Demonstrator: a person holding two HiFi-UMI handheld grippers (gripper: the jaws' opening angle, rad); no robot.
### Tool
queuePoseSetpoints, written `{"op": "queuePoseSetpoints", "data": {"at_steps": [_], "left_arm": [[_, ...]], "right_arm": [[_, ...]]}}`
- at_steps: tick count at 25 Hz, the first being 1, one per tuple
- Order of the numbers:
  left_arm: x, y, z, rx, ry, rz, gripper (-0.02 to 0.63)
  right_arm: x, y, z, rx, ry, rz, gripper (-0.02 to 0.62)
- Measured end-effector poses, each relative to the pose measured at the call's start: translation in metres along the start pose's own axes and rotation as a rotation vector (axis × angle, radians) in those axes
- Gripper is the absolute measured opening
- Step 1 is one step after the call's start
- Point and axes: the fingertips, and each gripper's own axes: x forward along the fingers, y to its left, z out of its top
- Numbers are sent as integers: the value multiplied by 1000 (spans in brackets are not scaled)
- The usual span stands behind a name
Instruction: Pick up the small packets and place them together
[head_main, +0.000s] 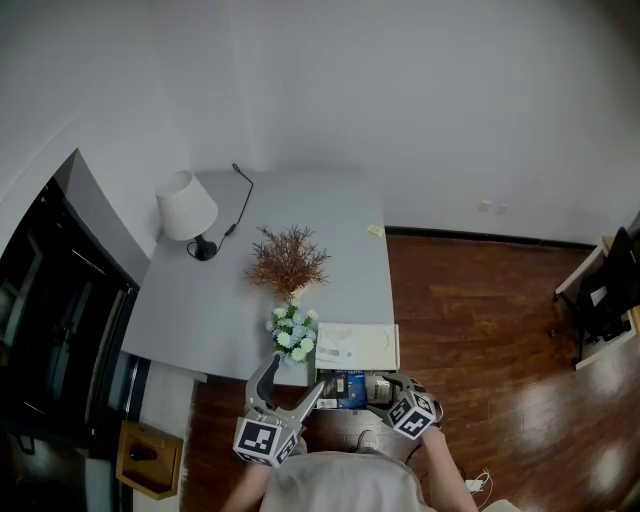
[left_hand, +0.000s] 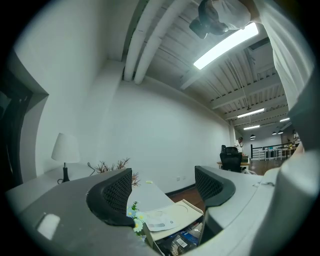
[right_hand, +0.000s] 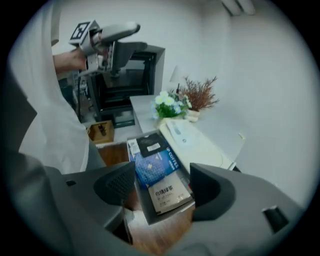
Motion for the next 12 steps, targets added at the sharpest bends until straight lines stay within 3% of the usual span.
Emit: {"op": "queuePoseSetpoints", "data": {"at_steps": [12], "left_arm": [[-19,13,-7,-22,16,68,381]], "right_arm": [[76,-6,-62,-258,351,99,334]]}}
